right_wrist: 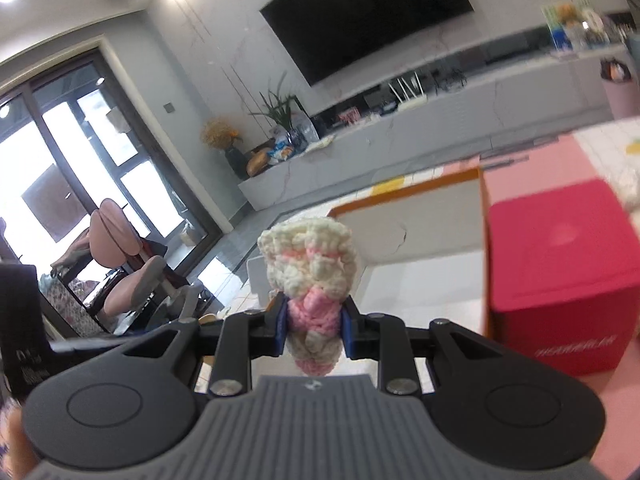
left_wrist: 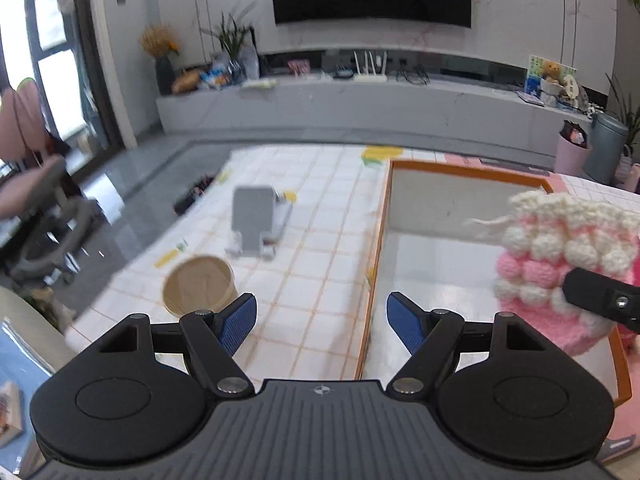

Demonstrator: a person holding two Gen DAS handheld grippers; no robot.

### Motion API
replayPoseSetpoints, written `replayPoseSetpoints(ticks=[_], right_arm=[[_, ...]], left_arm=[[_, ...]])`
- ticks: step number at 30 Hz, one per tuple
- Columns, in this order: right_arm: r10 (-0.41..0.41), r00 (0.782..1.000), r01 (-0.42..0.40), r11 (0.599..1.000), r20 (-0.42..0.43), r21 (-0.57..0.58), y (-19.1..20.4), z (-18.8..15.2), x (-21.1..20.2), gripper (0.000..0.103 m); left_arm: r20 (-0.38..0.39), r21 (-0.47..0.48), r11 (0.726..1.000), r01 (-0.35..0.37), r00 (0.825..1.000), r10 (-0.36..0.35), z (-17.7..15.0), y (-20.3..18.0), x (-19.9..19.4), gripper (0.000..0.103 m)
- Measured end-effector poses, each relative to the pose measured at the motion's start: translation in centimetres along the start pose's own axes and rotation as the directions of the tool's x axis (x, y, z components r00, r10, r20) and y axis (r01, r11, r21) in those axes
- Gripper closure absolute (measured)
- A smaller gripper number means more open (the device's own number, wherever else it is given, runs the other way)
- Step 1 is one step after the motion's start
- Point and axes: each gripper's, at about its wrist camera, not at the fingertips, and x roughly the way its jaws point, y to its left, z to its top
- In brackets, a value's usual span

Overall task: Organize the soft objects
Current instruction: 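Open left gripper to drop the cloth while right gripper releases the crocheted item into the box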

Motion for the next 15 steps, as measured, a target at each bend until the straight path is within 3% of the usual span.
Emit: replayPoseSetpoints(ticks=[4, 9, 15], right_arm=[[-0.033, 0.993, 0.041, 0.997, -0.114, 0.068, 0.6, -0.4, 2.9, 0.078], [-0.015, 0.967, 0.061, 0.984, -0.256, 0.170, -0.1, -0.6, 6.6, 0.078], [-0.078, 0.952, 0.133, 0.977, -0.296, 0.168, 0.0, -1.2, 8.4, 0.078]], left_arm=[[-0.051, -0.019, 0.999, 0.039, 0.998, -0.040, -0.9, 0.9, 1.7, 0.026], [-0.062, -0.070, 0.995, 0.067, 0.995, -0.072, -1.1, 1.9, 1.8, 0.019], [-0.080, -0.104, 0.990, 0.090, 0.992, -0.099, -1.3, 2.5, 2.0, 0.017]])
